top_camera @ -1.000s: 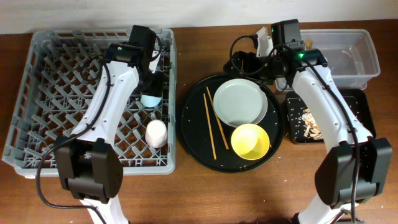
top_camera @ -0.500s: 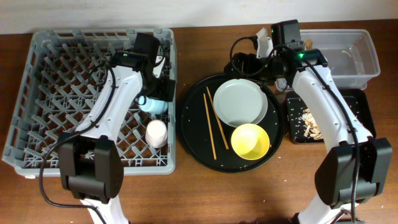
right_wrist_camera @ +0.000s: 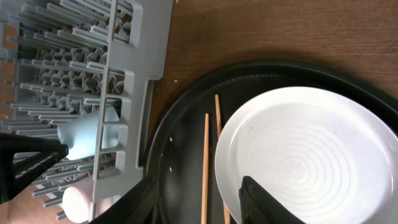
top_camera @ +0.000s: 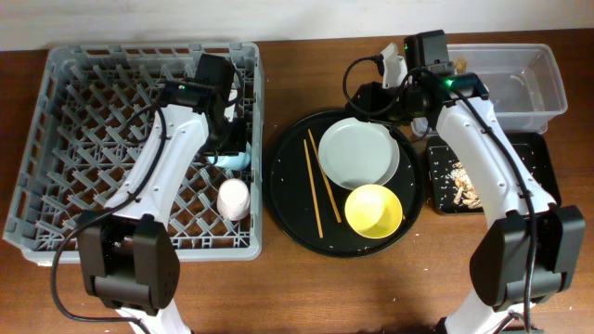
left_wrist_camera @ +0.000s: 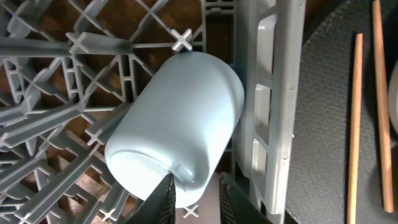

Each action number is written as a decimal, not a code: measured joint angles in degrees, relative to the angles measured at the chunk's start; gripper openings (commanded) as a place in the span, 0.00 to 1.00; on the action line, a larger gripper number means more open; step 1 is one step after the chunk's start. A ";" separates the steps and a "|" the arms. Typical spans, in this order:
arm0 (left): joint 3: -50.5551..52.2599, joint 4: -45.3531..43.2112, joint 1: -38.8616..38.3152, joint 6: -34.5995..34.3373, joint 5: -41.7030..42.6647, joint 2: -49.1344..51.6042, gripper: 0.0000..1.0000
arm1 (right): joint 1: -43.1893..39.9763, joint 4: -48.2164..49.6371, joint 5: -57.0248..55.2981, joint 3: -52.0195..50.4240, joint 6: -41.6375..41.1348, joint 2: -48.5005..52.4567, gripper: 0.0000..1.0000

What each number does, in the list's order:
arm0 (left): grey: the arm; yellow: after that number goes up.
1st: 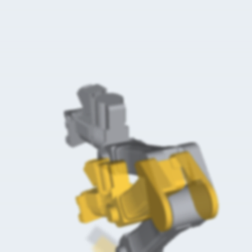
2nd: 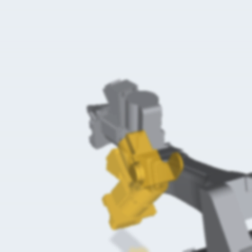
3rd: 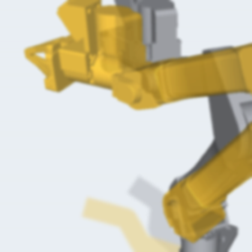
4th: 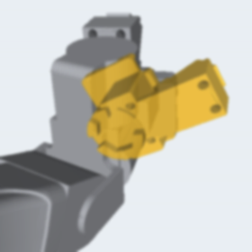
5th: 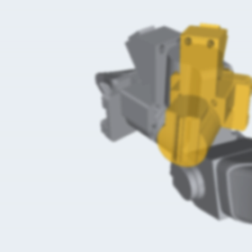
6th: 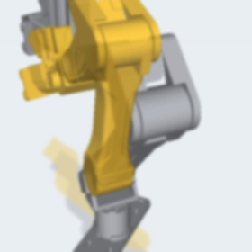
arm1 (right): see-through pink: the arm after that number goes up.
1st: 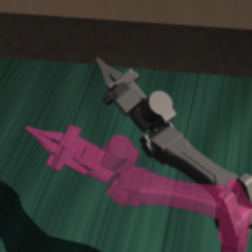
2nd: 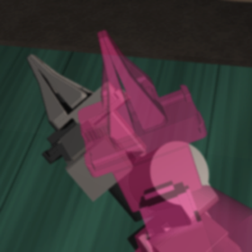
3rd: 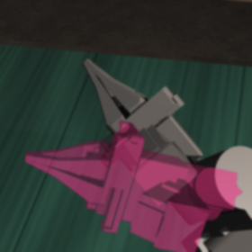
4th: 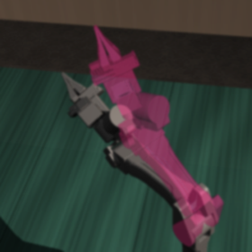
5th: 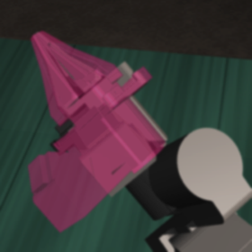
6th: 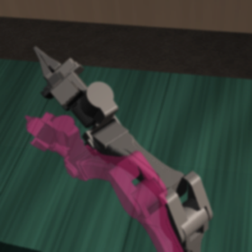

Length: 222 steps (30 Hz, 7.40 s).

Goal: Sort waste into correct bins and load items into the dishwasher rack
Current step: 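Pass the blue cup to the left gripper and set it in the rack, then grasp the yellow bowl with the left gripper, then place the yellow bowl upright in the rack with the left gripper, then grasp the white plate edge with the left gripper and lift, then stand the white plate upright in the rack with the left gripper, then pick one wooden chopstick from the tray and insert it in the rack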

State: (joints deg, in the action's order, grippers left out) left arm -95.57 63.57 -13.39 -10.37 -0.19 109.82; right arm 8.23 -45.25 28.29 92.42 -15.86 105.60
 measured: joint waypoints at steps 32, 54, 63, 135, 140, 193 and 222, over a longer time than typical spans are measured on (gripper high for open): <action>-1.33 -11.41 -32.74 0.26 7.17 7.82 0.58 | -28.72 -21.59 -17.29 7.43 -5.20 -14.88 0.98; -10.21 -2.82 -29.77 0.31 15.72 15.08 0.00 | -28.72 -21.59 -17.29 7.43 -5.18 -14.88 0.98; -37.83 3.02 -13.05 2.62 -34.21 12.48 0.00 | -28.72 -21.64 -17.29 7.41 -5.16 -14.88 0.99; -31.87 -5.20 -21.31 14.40 8.50 30.40 0.00 | -28.72 -21.59 -17.29 7.39 -5.18 -14.88 0.99; -52.87 6.95 -15.96 14.43 -4.28 25.97 0.00 | -28.72 -21.62 -17.27 7.39 -5.18 -14.88 0.99; -63.78 20.87 -5.31 14.36 -7.23 27.93 0.46 | -28.72 -21.64 -17.29 7.37 -5.20 -14.88 0.98; -44.92 16.41 -23.34 -4.00 3.32 28.37 0.00 | -28.72 -21.66 -17.29 7.32 -5.18 -14.88 0.98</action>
State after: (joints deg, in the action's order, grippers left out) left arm -140.49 79.99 -36.73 -14.37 3.14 138.19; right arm -20.49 -66.92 11.00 99.74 -21.04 90.72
